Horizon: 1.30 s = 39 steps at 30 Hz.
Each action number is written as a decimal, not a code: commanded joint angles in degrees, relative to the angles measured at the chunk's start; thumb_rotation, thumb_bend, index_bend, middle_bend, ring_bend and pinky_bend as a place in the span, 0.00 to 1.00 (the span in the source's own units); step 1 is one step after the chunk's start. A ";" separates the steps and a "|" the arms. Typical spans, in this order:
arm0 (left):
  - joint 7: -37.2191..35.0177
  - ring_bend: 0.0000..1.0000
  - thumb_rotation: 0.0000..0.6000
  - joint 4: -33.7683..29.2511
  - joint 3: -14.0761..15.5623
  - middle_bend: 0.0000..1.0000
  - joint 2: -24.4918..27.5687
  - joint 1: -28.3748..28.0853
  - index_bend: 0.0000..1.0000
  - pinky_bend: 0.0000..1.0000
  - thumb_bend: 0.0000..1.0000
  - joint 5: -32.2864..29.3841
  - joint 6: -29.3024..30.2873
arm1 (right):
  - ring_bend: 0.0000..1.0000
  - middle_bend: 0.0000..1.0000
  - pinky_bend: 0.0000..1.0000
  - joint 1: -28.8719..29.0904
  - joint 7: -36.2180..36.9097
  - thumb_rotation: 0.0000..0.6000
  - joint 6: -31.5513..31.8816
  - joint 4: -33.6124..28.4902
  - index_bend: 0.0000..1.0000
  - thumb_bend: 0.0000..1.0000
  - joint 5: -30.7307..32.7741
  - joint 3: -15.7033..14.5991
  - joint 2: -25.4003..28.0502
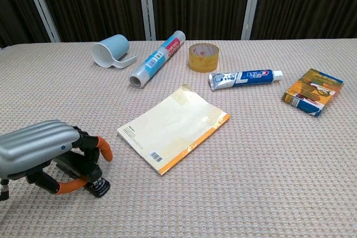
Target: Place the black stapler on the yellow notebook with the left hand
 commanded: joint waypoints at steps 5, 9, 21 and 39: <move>-1.45 0.49 1.00 -1.26 -0.14 0.60 1.16 0.23 0.45 0.44 0.41 0.43 3.65 | 0.00 0.00 0.00 0.23 -0.71 1.00 -0.66 0.06 0.00 0.12 0.37 0.06 -0.23; -1.36 0.51 1.00 -2.45 -0.75 0.61 2.13 -0.22 0.48 0.45 0.42 -0.18 3.92 | 0.00 0.00 0.00 0.14 -0.94 1.00 -0.59 0.00 0.00 0.11 0.32 0.01 -0.34; -2.09 0.51 1.00 -6.05 -8.08 0.61 0.65 -6.40 0.50 0.46 0.41 -6.43 -1.88 | 0.00 0.00 0.00 0.24 -0.22 1.00 -1.00 0.07 0.00 0.12 0.33 0.05 -0.04; -0.66 0.51 1.00 6.76 -15.98 0.61 -14.52 -19.12 0.50 0.45 0.41 -15.02 -13.40 | 0.00 0.00 0.00 0.36 5.77 1.00 -1.39 0.53 0.00 0.12 0.84 0.92 2.57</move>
